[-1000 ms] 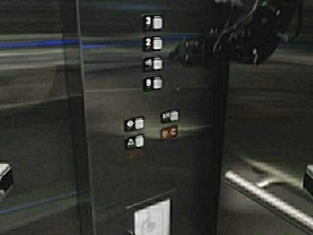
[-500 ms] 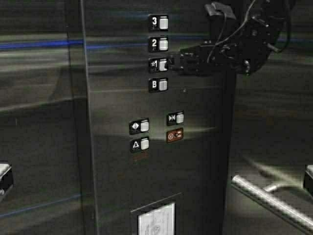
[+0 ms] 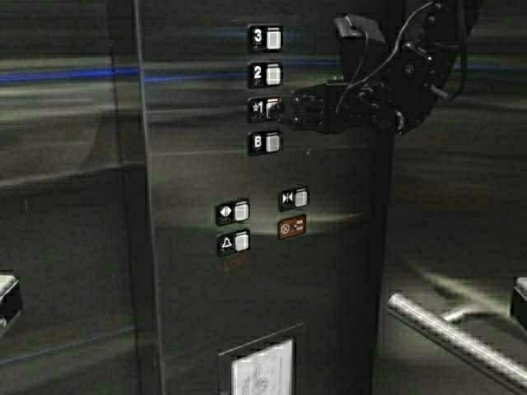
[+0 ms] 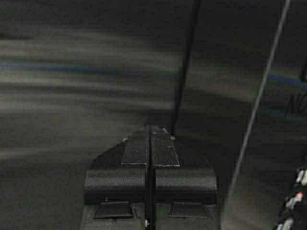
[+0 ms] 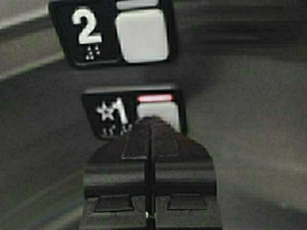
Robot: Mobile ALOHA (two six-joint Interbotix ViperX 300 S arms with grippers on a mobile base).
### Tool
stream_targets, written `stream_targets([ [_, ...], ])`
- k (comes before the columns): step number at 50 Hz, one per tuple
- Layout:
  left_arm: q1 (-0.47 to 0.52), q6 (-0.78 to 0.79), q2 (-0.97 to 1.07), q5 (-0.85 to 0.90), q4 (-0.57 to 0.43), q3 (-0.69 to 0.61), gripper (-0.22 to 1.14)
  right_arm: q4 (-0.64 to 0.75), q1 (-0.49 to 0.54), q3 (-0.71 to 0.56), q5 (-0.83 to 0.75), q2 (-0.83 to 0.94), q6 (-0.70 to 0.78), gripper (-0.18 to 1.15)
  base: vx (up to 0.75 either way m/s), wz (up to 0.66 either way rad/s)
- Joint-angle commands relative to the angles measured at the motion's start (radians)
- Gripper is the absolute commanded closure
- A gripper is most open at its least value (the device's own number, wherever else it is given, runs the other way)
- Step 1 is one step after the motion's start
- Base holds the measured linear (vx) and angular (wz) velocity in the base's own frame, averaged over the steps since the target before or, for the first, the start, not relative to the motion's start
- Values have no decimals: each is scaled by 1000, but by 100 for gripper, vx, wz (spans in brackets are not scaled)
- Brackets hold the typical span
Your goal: Navigate to elevator, push the call button, then enter the elevator
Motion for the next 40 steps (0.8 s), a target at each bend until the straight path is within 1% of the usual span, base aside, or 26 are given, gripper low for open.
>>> stream_targets([
  [1, 2, 2, 12, -6, -2, -9, 89, 9, 0, 0, -5, -34, 0, 91, -2, -1],
  [13, 2, -2, 12, -6, -2, -11, 89, 12, -6, 147, -6, -121, -3, 91, -1, 0],
  [20, 2, -2, 12, -5, -2, -9, 89, 23, -8, 158, -8, -135, 3, 91, -1, -3],
  [25, 2, -6, 12, -6, -2, -9, 89, 60, -8, 158, 17, -199, 17, 91, -3, -7],
  [27, 2, -8, 14, -6, -2, -11, 89, 95, -6, 160, 58, -236, 23, 91, -4, -7],
  [32, 2, -11, 14, -6, -5, -11, 89, 160, -8, 155, 221, -344, 31, 91, -4, -7],
  [39, 2, -11, 12, 0, -34, -11, 89, 169, -8, 149, 449, -483, 37, 91, -4, -7],
  [40, 2, -11, 12, 0, -37, -11, 89, 172, -6, 149, 508, -511, 40, 91, -6, -8],
])
